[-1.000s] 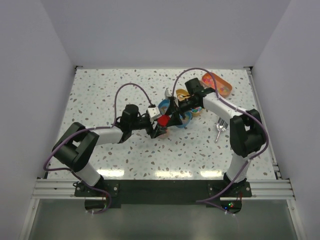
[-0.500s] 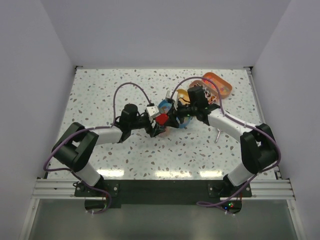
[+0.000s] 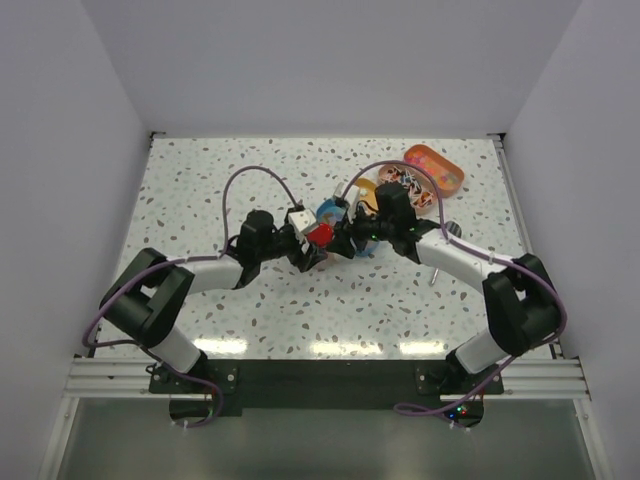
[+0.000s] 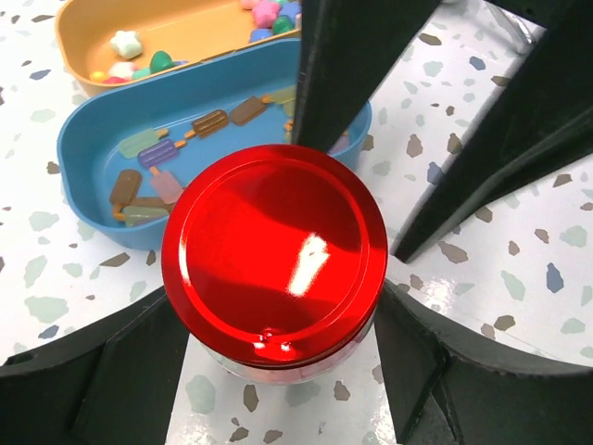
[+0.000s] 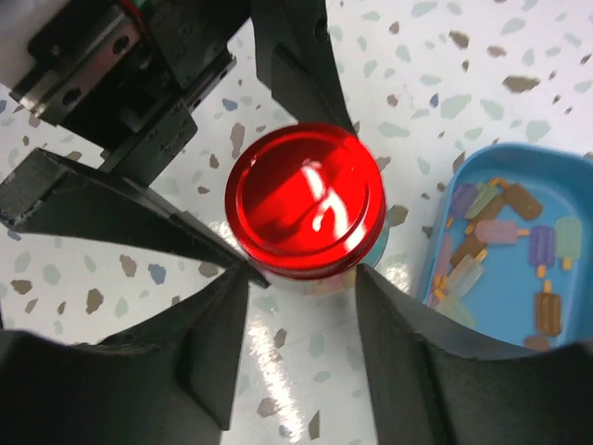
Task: Pack the candies
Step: Screw the bottle lid onto the packing bottle, then reset both arms
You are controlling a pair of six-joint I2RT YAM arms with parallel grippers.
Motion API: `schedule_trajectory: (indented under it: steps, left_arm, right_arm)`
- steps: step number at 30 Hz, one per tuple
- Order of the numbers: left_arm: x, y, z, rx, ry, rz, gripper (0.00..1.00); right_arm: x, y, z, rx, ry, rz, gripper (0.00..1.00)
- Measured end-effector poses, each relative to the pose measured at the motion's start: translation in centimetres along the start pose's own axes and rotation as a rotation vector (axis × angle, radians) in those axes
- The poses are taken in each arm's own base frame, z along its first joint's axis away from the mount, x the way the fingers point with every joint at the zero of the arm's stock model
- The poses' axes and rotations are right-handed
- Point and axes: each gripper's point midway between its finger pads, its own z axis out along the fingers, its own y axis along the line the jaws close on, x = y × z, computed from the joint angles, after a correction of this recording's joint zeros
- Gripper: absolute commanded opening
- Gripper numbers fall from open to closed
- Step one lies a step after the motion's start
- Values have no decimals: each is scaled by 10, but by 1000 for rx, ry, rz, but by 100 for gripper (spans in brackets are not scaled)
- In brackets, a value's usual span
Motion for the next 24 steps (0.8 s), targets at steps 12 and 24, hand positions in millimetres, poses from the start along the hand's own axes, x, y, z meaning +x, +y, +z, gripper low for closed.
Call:
schedule_trajectory:
  steps: [12, 24]
  left_arm:
    - [4, 29, -14, -223, 3, -4, 43]
    - [-9, 42, -47, -379, -28, -22, 100]
  right_arm:
    - [-5, 11, -61, 179, 15, 79, 99]
    - [-9, -4, -135, 541, -45, 166, 99]
